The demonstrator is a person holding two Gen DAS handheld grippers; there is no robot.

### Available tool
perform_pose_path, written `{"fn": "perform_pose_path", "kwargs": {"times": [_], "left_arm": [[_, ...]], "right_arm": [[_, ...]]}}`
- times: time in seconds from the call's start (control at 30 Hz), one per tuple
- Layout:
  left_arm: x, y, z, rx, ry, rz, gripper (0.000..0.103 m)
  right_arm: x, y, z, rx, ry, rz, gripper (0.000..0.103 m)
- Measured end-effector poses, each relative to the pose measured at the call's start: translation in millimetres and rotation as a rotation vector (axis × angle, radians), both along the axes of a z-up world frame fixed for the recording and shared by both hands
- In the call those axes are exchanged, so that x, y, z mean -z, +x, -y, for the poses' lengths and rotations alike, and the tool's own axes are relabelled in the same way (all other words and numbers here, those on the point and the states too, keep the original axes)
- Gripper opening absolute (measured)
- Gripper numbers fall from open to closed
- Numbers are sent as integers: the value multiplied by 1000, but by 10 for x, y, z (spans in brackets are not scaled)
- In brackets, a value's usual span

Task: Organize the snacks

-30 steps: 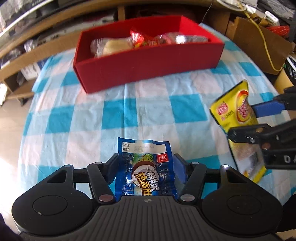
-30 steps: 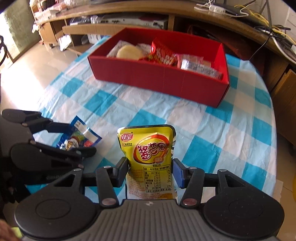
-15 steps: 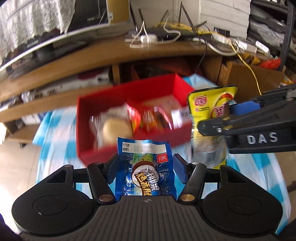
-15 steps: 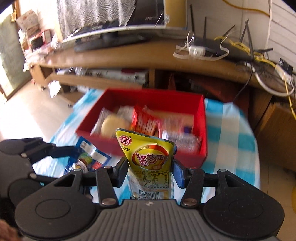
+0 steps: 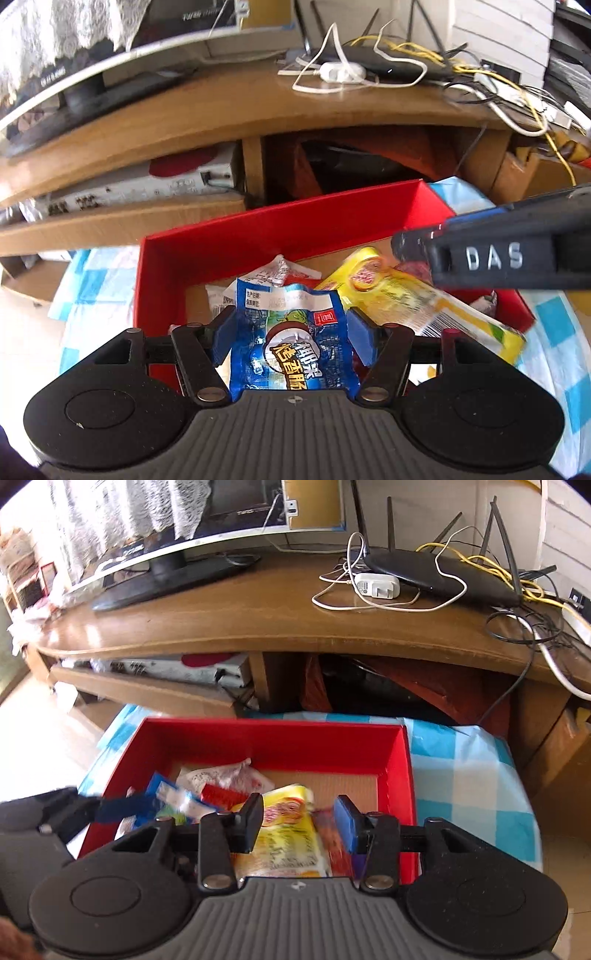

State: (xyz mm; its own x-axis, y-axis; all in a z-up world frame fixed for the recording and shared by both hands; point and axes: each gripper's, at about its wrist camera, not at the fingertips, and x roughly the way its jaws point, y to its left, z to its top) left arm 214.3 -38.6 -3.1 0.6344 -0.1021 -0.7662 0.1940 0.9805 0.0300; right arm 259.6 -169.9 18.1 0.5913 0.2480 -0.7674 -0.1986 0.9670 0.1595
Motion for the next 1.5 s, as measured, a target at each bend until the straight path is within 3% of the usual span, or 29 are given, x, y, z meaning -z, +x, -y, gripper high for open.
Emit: {"fn": "perform_pose_path", "kwargs": {"times": [0.13, 0.2, 0.33, 0.47, 0.57, 0.73, 0.9, 1.17, 1.5], "left_arm": [[27, 15, -51, -13, -13, -9, 75], [2, -20, -44, -23, -1, -12, 88], [-112, -190, -36, -32, 4, 25, 91], [-283, -516, -69, -58, -3, 80, 103], [-391, -782, -109, -90, 0, 111, 103], [-446, -1132, -57, -99, 76, 126, 103], [-400, -1396, -101, -112, 57, 64, 103], [-279, -1720, -119, -77, 18, 4, 103], [-238, -1914, -205, -105, 7, -18, 103]], "right_arm": [[40, -15, -4, -24, 6, -21, 50], [15, -87, 6, -22, 17, -22, 50], [-134, -314, 23, -9, 4, 13, 51], [-275, -653, 97, 7, 25, 30, 54], [-370, -991, 171, 19, 66, 37, 59], [-435, -1556, 258, 44, 87, 45, 60], [-356, -1943, 317, 93, 55, 19, 60], [-189, -2227, 247, 82, 26, -34, 61], [-116, -2396, 171, 66, 37, -57, 63]]}}
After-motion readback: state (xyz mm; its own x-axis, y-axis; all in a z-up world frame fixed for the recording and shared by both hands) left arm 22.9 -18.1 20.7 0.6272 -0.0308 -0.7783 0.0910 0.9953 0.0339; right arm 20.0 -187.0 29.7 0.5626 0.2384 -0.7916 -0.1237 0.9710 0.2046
